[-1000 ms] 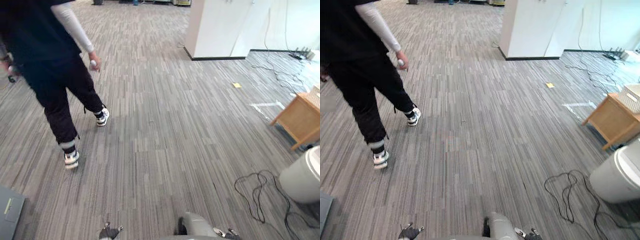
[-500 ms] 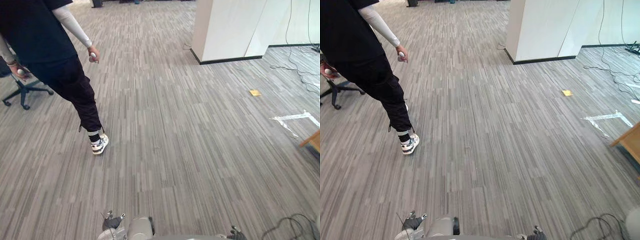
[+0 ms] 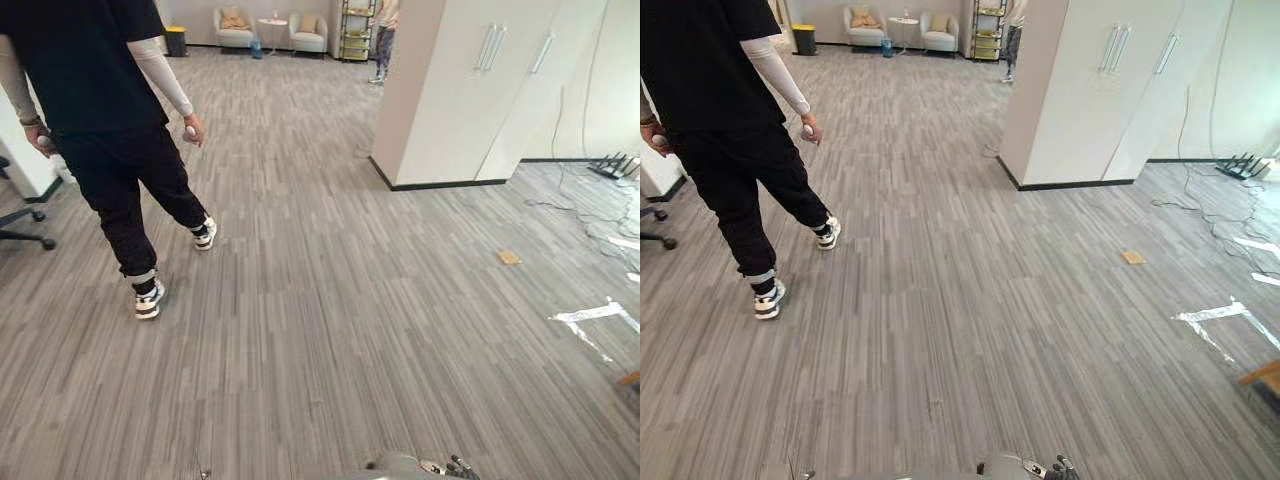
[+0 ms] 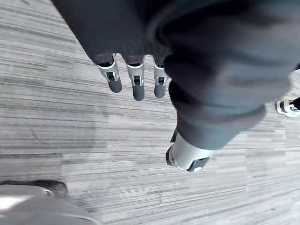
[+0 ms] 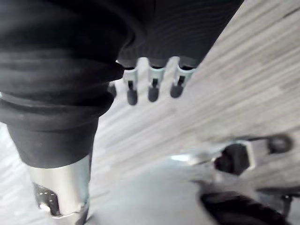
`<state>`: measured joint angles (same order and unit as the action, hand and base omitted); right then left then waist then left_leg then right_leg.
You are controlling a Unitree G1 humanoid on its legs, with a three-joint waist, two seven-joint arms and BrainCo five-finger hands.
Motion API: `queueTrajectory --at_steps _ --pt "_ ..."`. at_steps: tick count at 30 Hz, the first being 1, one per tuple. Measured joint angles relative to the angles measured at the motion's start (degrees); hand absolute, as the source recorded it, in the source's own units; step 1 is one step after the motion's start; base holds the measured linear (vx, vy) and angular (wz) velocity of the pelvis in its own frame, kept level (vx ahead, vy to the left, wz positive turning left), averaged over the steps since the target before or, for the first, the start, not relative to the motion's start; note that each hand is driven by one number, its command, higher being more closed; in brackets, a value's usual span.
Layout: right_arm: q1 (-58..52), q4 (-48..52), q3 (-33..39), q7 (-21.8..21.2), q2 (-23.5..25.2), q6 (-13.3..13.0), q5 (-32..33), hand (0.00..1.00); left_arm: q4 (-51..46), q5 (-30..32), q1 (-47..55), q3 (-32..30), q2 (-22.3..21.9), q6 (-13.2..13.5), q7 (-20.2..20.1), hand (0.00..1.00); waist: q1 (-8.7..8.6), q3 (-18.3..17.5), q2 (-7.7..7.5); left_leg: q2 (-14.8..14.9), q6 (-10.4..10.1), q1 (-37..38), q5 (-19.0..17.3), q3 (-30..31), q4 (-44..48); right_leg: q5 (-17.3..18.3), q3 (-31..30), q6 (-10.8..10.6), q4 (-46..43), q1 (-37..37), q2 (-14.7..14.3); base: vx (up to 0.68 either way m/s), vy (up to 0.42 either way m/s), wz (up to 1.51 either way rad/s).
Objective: Organize washtable
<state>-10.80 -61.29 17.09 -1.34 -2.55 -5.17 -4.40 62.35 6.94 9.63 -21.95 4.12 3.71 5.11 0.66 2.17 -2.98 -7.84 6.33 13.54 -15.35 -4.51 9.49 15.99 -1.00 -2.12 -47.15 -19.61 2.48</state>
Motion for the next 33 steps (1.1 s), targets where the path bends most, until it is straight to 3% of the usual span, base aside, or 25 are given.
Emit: queueTrajectory --at_steps 2,3,5,6,7,8,9,10,11,13,15,16,17,18,19,20,22,23,24,26,27,28,30,31,33 --pt "0.09 0.81 -0.07 0.13 -0.21 0.17 0.44 0.0 -0.1 0.04 -0.93 -1.17 -1.32 0.08 0.24 0.0 0.14 0.23 0.77 1.19 -1.2 2.39 -1.63 0.24 -1.65 -3.05 0.25 0.69 13.56 -1.4 -3.1 0.54 0.071 0.16" --pt "0.03 0.05 -1.4 0.35 -0.17 0.61 1.88 0.0 0.11 0.3 -0.85 -0.67 -0.89 0.46 0.18 0.0 -0.17 0.65 0.29 1.57 -2.02 4.91 -2.85 2.53 -2.47 -12.35 0.28 0.91 29.84 -2.05 -6.61 0.75 0.039 0.39" --pt "-1.11 -0.39 -1.28 0.41 0.29 1.36 2.37 0.0 0.06 0.49 -0.7 -1.43 -1.23 0.41 0.15 0.0 -0.99 0.78 0.36 2.31 -3.22 6.81 -3.51 6.01 0.91 -19.41 1.54 7.23 30.72 -1.96 -8.54 0.74 -0.01 0.71" --pt "-2.14 -0.11 -0.55 0.23 -0.5 1.51 2.76 0.0 -0.01 0.51 -0.62 -3.58 -2.39 0.43 0.09 0.0 -1.36 0.41 2.4 3.92 -3.24 6.73 -3.5 6.59 4.85 -21.9 2.94 7.3 28.99 -1.31 -9.5 0.63 0.002 0.43" --pt "-2.05 0.11 -0.38 0.02 -1.38 1.58 2.71 0.0 0.01 0.53 -0.73 -6.42 -4.08 0.42 0.04 0.0 -1.29 0.29 4.11 5.18 -4.83 3.97 -1.98 5.85 12.29 -20.36 4.25 7.32 28.39 0.35 -10.16 0.64 0.027 0.1" --pt "-1.95 0.56 -0.43 0.1 -1.32 1.58 2.69 0.0 -0.16 0.51 -0.81 -8.18 -4.67 0.42 -0.1 0.0 -1.26 0.44 4.12 4.9 -4.51 1.37 0.71 4.9 18.02 -18.92 4.11 6.97 28.27 1.25 -10.2 0.65 0.032 -0.21" --pt "-2.04 1.63 -0.9 0.01 -1.84 1.53 2.81 0.0 -0.64 0.43 -0.94 -10.83 -5.22 0.41 -0.04 0.0 -1.21 1.27 4.16 5.15 -4.19 -3.02 7.73 2.41 28.1 -17.22 3.89 7.1 28.58 3.57 -10.18 0.64 0.032 -0.27" --pt "-2.04 3.02 -1.81 -0.06 -1.64 1.62 3.96 0.0 -1.32 0.4 -0.84 -12.75 -5.75 0.31 -0.03 0.0 -0.81 2.28 4.03 8.12 -4.4 -9.15 20.97 -2.1 42.43 -14.92 1.9 7.47 30.55 8.37 -10.16 0.71 0.054 -0.28" --pt "-2.37 3.38 -2.08 0.01 -1.89 1.69 4.44 0.0 -2.37 0.4 -0.99 -12.45 -5.73 0.18 -0.02 0.0 -0.1 2.77 4.71 13.15 -1.41 -14.98 17.42 -6.28 54.01 -12.95 1.19 7.52 31.46 12.01 -10.42 0.56 0.077 -0.24" --pt "-1.75 1.71 -2.59 0.23 -1.63 1.86 4.47 0.0 -3.93 0.23 -0.29 -11.37 -5.35 0.23 -0.04 0.0 1.15 3.37 2.83 15.93 -0.47 -22.77 10.01 -8.01 59.77 -9.98 -1.12 6.87 32.43 17.35 -8.5 0.45 0.072 -0.3" --pt "0.45 0.07 -2.49 0.21 -1.0 1.79 4.37 0.0 -3.8 0.06 0.82 -9.17 -4.24 0.47 0.05 0.0 2.34 3.79 0.52 15.76 -3.9 -28.27 3.47 -7.66 52.19 -7.47 -4.39 5.35 33.17 22.01 -5.12 0.53 0.173 -0.54" --pt "1.3 -0.18 -2.41 0.14 -1.01 1.73 4.26 0.0 -3.74 -0.06 0.99 -8.53 -4.15 0.45 0.06 0.0 2.71 3.75 0.59 15.73 -4.79 -29.4 2.43 -7.3 48.18 -6.59 -5.03 4.55 33.48 23.1 -4.32 0.55 0.271 -0.56" --pt "1.87 -0.18 -2.45 0.0 -1.35 1.64 4.25 0.0 -3.76 -0.14 1.26 -6.77 -4.06 0.5 0.19 0.0 3.36 3.65 0.94 15.57 -5.77 -30.06 2.29 -6.9 35.49 -4.47 -6.29 3.0 33.2 24.5 -2.76 0.44 0.304 -0.35" --pt "2.13 -0.14 -2.51 0.0 -1.88 1.52 4.28 0.0 -3.73 -0.27 1.73 -5.29 -4.15 0.59 0.24 0.0 3.29 3.25 2.02 15.38 -8.04 -29.91 3.87 -5.41 20.4 -1.96 -6.82 1.75 32.89 25.47 -1.76 0.44 0.342 -0.33" --pt "2.11 -0.38 -2.54 0.03 -2.48 1.48 4.29 0.0 -3.27 -0.39 2.3 -4.65 -4.31 0.59 0.25 0.0 3.34 2.69 2.89 15.46 -9.36 -29.63 10.0 -3.94 13.32 0.0 -7.53 0.53 32.21 25.88 -1.27 0.37 0.304 -0.17" --pt "2.13 -0.55 -2.68 0.17 -2.67 1.58 4.3 0.0 -2.73 -0.52 2.49 -4.46 -4.41 0.59 0.16 0.0 3.34 2.08 3.24 14.0 -7.46 -28.74 12.39 -4.06 12.4 0.72 -8.31 0.19 31.96 26.41 -0.48 0.5 0.376 -0.08" --pt "1.75 -0.84 -3.58 -0.05 -0.84 1.4 4.18 0.0 -1.24 -0.63 2.59 -4.51 -2.31 0.65 0.32 0.0 2.59 -0.08 -0.2 8.9 -4.19 -28.71 8.66 -5.42 12.09 1.16 -11.46 0.23 30.45 26.06 3.59 0.62 0.431 0.1" --pt "1.69 -0.83 -3.51 -0.05 -0.61 1.37 4.04 0.0 -1.08 -0.63 2.59 -4.52 -2.05 0.62 0.27 0.0 2.55 -0.17 -0.08 8.25 -3.73 -28.43 8.1 -6.0 12.0 1.1 -12.32 0.12 28.66 25.23 4.07 0.4 0.283 0.01" --pt "1.65 -0.78 -3.31 -0.05 -0.48 1.37 3.9 0.0 -1.04 -0.66 2.54 -4.58 -1.94 0.58 0.32 0.0 2.65 -0.54 -1.08 7.18 -2.95 -26.61 7.31 -6.83 11.27 0.52 -13.72 -0.7 24.51 24.02 4.53 0.35 0.267 -0.2" --pt "1.35 -0.8 -2.22 -0.13 -0.54 1.22 3.85 0.0 -0.82 -0.64 2.82 -2.77 -1.34 0.5 0.25 0.0 2.88 -0.35 -0.61 5.45 -1.21 -20.56 5.7 -8.81 8.24 -5.05 -16.28 -5.5 6.63 18.0 3.81 0.37 0.279 -0.34" --pt "1.36 -0.79 -2.08 -0.14 -0.56 1.2 3.85 0.0 -0.62 -0.63 2.8 -2.0 -1.05 0.45 0.22 0.0 2.67 -0.27 -0.69 5.22 -0.7 -18.9 5.49 -9.16 7.6 -6.63 -16.61 -6.23 1.59 16.4 3.33 0.39 0.231 -0.2" --pt "1.32 -1.01 -1.65 -0.13 -0.44 1.16 3.85 0.0 0.63 -0.57 2.82 -0.04 -0.08 0.32 0.1 0.0 1.65 0.07 -0.49 4.7 -0.36 -14.21 4.87 -9.26 5.7 -6.45 -13.61 -5.34 -7.55 13.28 3.46 0.31 0.157 -0.08" --pt "1.09 -1.14 -1.23 -0.11 -0.4 1.07 3.9 0.0 1.2 -0.44 2.36 1.02 0.29 -0.01 -0.02 0.0 0.92 0.17 -0.2 4.85 -0.48 -8.52 4.72 -9.69 2.2 -3.76 -8.17 -1.3 -9.33 11.27 3.73 0.32 0.14 -0.15" --pt "1.06 -1.1 -1.27 -0.09 -0.26 0.96 3.87 0.0 1.21 -0.14 2.01 0.97 0.34 -0.1 -0.05 0.0 0.2 0.17 -0.14 5.24 -0.81 -5.55 4.54 -9.7 0.0 -1.64 -4.81 -0.02 -4.23 10.77 3.37 0.27 0.105 -0.15" --pt "1.17 -1.14 -1.21 -0.06 -0.3 0.95 3.81 0.0 1.22 0.0 1.23 1.0 0.3 0.01 -0.12 0.0 0.16 -0.07 -0.06 5.83 -1.63 -4.58 4.07 -9.87 -0.98 -1.44 -3.24 -0.18 11.14 11.42 1.55 0.19 0.046 -0.07"
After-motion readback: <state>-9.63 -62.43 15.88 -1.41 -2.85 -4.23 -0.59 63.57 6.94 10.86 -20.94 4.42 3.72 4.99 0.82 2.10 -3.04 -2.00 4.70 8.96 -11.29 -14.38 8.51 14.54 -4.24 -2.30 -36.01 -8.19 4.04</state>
